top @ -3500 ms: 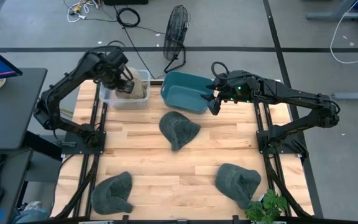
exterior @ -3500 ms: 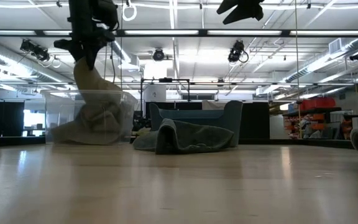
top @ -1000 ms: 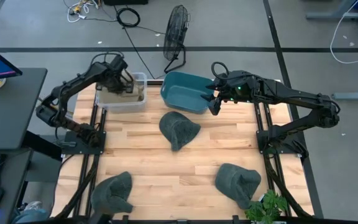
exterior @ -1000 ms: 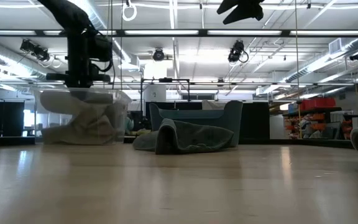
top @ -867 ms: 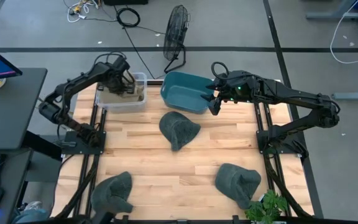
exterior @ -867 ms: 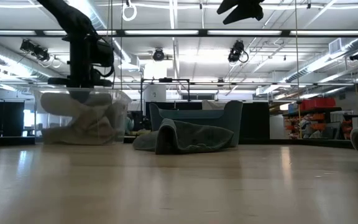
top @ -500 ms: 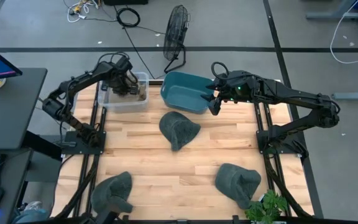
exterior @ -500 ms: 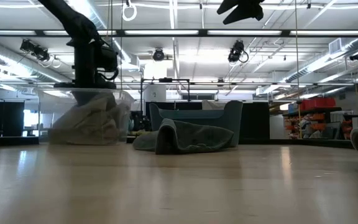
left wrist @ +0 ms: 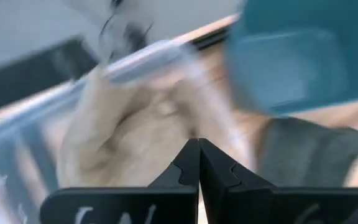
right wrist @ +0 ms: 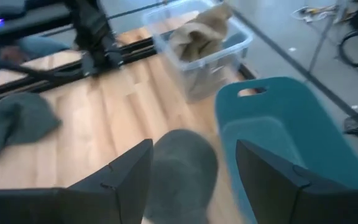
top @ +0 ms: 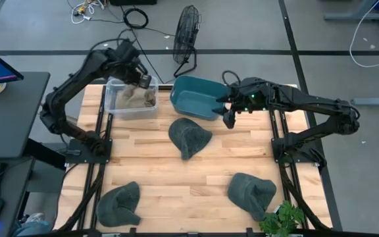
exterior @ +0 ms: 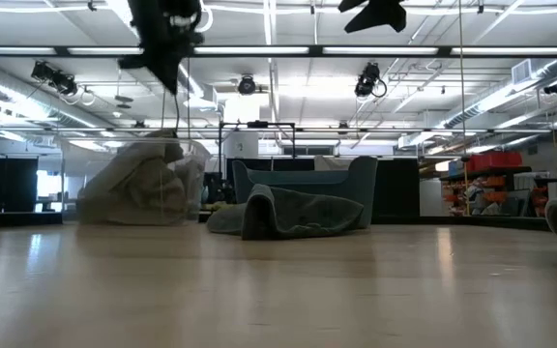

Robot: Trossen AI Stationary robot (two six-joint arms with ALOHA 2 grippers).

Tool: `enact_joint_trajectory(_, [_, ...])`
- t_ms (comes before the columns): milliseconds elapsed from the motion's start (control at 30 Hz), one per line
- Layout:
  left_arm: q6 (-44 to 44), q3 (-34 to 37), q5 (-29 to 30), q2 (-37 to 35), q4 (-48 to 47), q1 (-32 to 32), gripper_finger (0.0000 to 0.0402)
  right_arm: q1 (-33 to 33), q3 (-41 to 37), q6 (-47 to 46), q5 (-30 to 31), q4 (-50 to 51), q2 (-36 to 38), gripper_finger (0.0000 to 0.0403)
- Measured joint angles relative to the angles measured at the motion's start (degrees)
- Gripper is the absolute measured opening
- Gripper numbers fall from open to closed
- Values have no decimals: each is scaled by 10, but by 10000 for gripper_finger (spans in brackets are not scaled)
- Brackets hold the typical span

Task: Pick & Place hat
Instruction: Put the top middle gray cap into the green bin

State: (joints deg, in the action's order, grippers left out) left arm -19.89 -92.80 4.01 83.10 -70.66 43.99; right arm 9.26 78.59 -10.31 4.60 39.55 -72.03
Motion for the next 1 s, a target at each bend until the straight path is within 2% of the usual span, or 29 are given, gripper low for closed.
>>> enact_joint_trajectory(167, [54, -63, -10, 0, 11, -69, 6, -52, 0, -29, -17, 61, -23, 235])
enact_joint_trajectory(367, [60, -65, -10, 1, 12, -137, 55, -116, 0, 0, 3, 106, -90, 235])
enact_joint_trajectory(533, [60, -65, -8, 1, 54, -177, 106, -122, 0, 111, 21, 34, -174, 235])
enact_joint_trajectory(667, [60, -65, -8, -4, 101, -198, 132, -108, 0, 199, 20, -38, -249, 235])
enact_joint_trajectory(1000, [53, -65, -6, -10, 131, -206, 145, -49, 0, 333, 40, -148, -384, 235])
